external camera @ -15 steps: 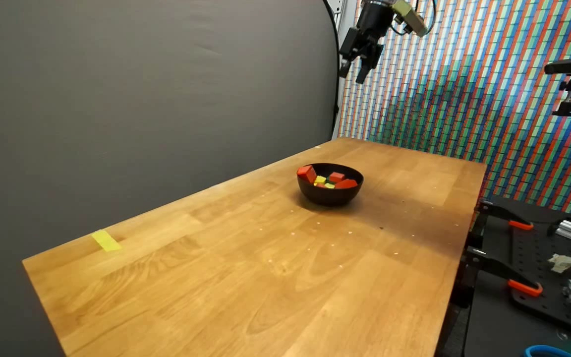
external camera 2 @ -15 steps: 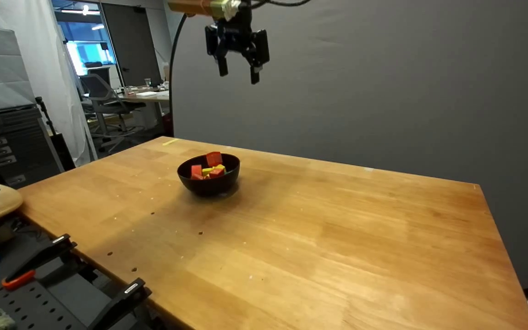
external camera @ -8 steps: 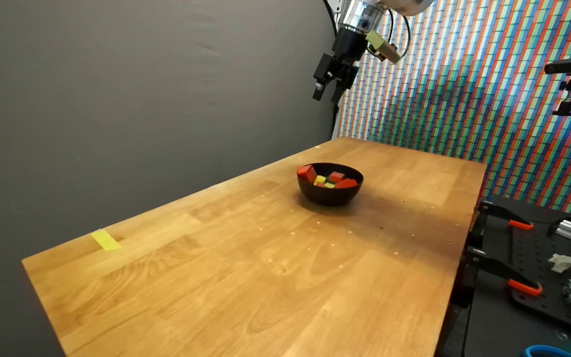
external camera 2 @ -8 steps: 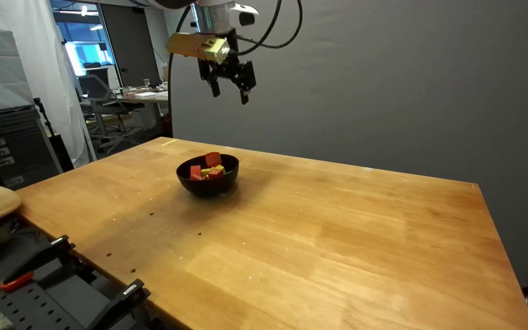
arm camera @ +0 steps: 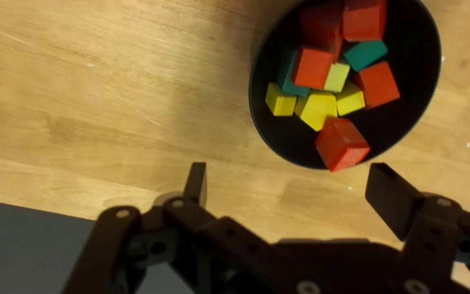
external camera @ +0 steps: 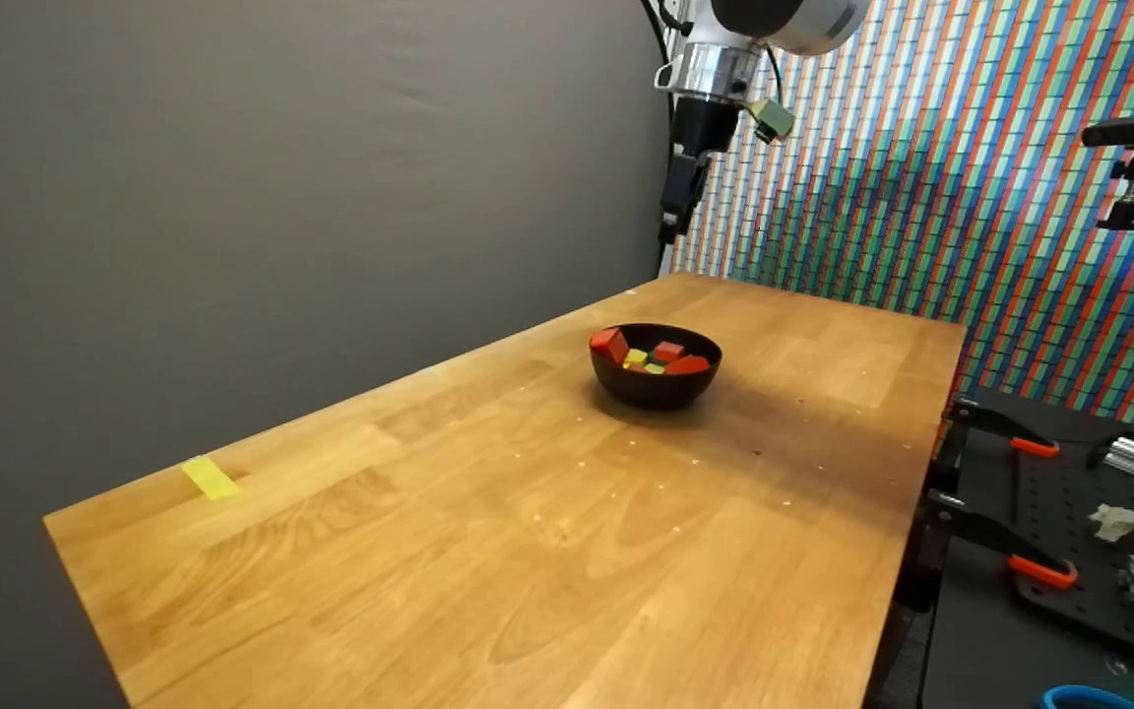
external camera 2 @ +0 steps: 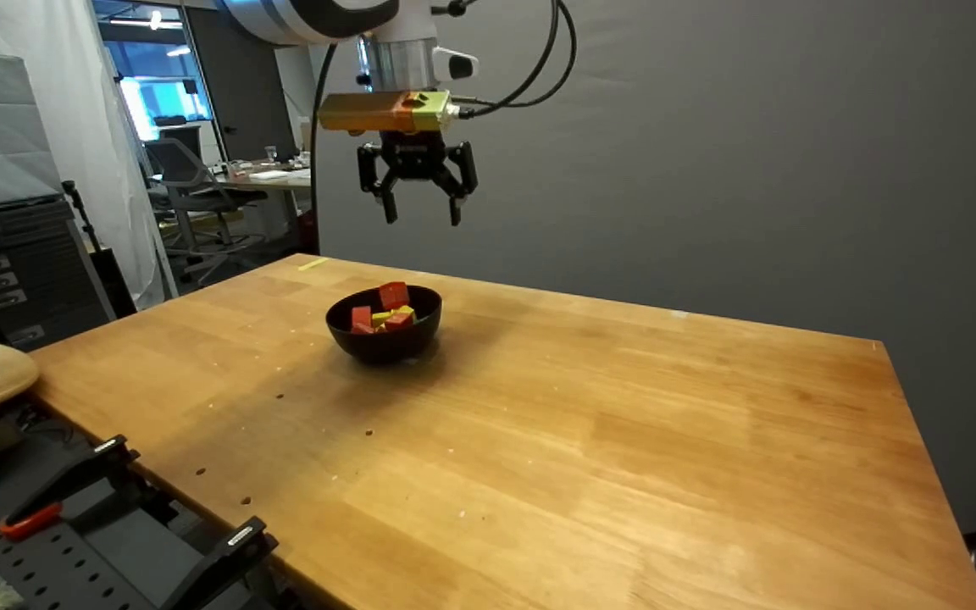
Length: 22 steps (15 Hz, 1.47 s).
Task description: Remove the cubes from the bowl
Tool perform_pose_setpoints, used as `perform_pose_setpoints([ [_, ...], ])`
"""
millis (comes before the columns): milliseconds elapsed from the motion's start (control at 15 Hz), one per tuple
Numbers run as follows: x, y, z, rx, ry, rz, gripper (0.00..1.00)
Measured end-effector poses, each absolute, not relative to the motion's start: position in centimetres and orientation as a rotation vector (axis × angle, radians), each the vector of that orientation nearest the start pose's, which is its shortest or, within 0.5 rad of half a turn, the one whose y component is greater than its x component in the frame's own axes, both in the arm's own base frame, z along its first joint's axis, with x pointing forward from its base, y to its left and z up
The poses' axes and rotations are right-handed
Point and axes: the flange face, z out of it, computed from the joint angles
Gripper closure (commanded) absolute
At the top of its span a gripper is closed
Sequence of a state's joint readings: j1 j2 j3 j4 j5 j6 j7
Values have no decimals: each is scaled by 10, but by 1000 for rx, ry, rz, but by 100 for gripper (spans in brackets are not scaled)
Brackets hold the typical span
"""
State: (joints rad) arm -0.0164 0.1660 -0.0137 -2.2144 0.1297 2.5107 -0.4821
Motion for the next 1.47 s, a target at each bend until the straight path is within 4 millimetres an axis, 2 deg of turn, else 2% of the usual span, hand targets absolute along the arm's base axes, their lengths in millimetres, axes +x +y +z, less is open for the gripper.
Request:
perform_pose_setpoints([
  [67,558,-9,305,-3048,-575,-192,0],
  [267,558,26,282,-3027,-497,-147,0],
  [533,557,28,274,-3026,-489,-131,0],
  [733,559,30,258,-3033,-523,-105,0],
  [1067,566,54,222,-3012,-603,-67,0],
  [1400,577,73,206,-2986,-637,-57,0],
  [1467,579,74,203,-2984,-637,-55,6],
])
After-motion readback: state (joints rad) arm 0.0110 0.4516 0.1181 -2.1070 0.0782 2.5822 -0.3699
